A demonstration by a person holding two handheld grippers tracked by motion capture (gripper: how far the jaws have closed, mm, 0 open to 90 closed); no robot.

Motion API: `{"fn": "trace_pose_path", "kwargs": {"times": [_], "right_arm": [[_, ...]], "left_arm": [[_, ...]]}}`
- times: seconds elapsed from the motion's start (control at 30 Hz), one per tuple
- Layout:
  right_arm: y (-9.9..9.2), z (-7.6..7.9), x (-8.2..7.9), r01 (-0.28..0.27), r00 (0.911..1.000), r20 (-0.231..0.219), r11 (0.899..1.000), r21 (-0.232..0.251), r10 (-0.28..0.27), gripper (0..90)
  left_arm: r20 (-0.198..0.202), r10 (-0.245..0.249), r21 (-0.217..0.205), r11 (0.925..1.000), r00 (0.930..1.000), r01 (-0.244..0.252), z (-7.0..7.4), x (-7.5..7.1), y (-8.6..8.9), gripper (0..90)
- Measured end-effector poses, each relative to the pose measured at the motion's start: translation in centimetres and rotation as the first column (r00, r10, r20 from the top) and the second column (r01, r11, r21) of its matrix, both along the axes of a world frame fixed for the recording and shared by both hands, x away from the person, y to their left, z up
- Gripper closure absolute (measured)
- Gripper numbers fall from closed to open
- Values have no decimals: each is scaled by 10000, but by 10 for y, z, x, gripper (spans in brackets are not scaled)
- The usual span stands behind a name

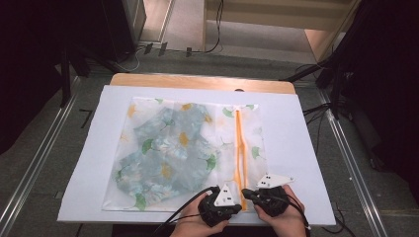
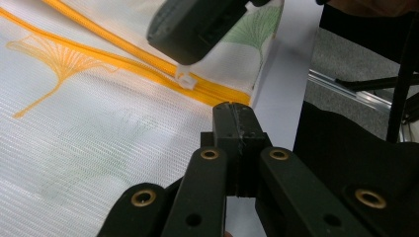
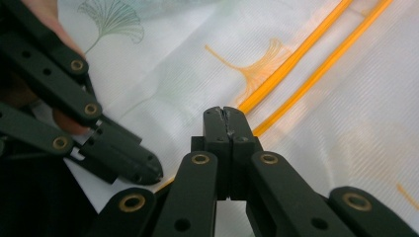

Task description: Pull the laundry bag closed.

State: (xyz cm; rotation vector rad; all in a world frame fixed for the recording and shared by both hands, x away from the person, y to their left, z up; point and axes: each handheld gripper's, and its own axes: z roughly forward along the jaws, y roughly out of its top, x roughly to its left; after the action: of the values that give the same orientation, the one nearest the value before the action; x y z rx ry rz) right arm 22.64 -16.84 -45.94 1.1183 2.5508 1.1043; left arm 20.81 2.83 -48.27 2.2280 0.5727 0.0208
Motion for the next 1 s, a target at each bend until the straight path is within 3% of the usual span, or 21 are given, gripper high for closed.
{"fn": "trace_pose_path", "kwargs": {"times": [0.53, 1.0], "right_arm": [[4, 1, 35, 248, 9996, 138, 9996, 127, -250, 900], [4, 6, 80, 705, 9972, 233, 9969, 354, -713, 900]], "left_arm": [[-63, 12, -26, 10000, 10000, -12, 0, 0, 1, 900], [-118, 30, 10, 10000, 9999, -30, 0, 0, 1, 900]]}}
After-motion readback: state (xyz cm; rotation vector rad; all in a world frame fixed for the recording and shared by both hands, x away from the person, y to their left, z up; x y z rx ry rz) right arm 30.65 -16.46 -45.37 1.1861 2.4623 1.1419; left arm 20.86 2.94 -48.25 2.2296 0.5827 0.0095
